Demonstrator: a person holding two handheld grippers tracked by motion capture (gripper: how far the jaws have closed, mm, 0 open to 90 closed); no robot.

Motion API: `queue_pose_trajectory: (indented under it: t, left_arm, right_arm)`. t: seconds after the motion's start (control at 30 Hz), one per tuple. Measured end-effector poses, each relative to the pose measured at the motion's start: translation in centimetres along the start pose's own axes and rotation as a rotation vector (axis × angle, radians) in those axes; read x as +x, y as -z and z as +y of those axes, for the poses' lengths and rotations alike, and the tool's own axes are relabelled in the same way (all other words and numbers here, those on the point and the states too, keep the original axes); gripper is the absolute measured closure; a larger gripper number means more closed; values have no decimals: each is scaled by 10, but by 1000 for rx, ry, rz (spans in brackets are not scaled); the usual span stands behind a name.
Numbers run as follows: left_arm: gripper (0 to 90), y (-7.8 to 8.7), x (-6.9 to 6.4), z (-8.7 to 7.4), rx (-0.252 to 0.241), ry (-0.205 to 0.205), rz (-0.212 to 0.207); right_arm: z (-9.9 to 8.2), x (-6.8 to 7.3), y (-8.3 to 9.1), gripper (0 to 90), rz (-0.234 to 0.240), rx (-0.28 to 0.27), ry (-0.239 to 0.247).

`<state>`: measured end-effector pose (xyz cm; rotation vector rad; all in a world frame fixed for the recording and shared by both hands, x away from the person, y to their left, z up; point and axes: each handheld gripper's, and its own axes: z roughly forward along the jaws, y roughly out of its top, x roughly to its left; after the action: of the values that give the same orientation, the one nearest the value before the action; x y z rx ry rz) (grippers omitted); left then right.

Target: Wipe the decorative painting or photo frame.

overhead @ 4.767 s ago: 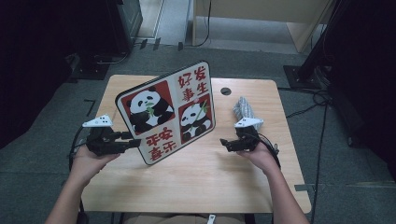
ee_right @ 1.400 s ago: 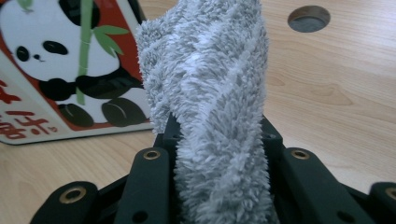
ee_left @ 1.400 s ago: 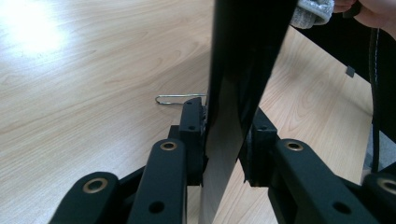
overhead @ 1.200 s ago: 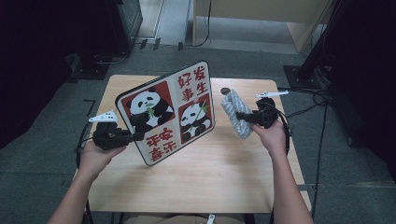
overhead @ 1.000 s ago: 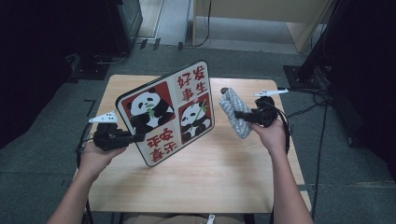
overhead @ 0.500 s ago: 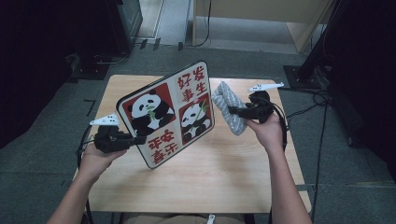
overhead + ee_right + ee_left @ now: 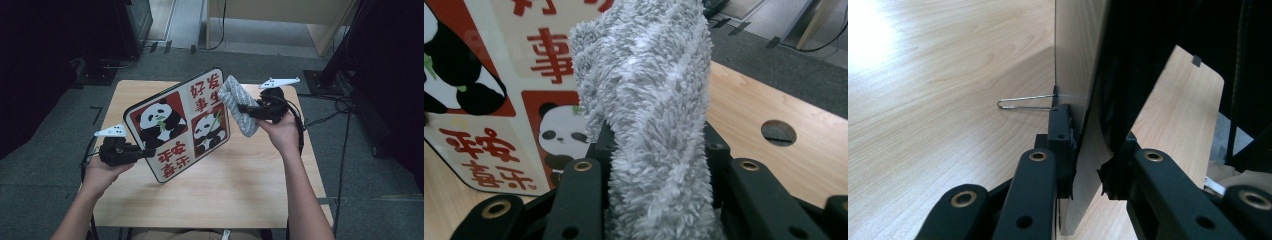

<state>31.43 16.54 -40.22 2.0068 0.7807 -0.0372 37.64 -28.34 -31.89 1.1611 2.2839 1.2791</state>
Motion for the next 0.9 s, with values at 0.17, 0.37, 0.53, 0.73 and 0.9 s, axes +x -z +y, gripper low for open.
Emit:
queue_pose_trajectory:
  t: [0.17, 0.37, 0.53, 0.73, 0.9]
  left_arm:
    - [788, 0, 2, -1, -7, 27, -2]
    - [789, 0, 1, -2, -8, 17, 3]
    - [789, 0, 1, -2, -8, 10, 5]
    - [790, 0, 1, -2, -7, 8, 4]
    - [789, 0, 1, -2, -7, 7, 5]
  right_arm:
    - [14, 0, -2, 646, -1, -7, 0]
    - [40, 5, 0, 644, -7, -9, 22]
    - [55, 11, -3, 644, -14, -7, 36]
    - [55, 9, -17, 645, -4, 23, 28]
    - [50, 7, -24, 646, 1, 34, 22]
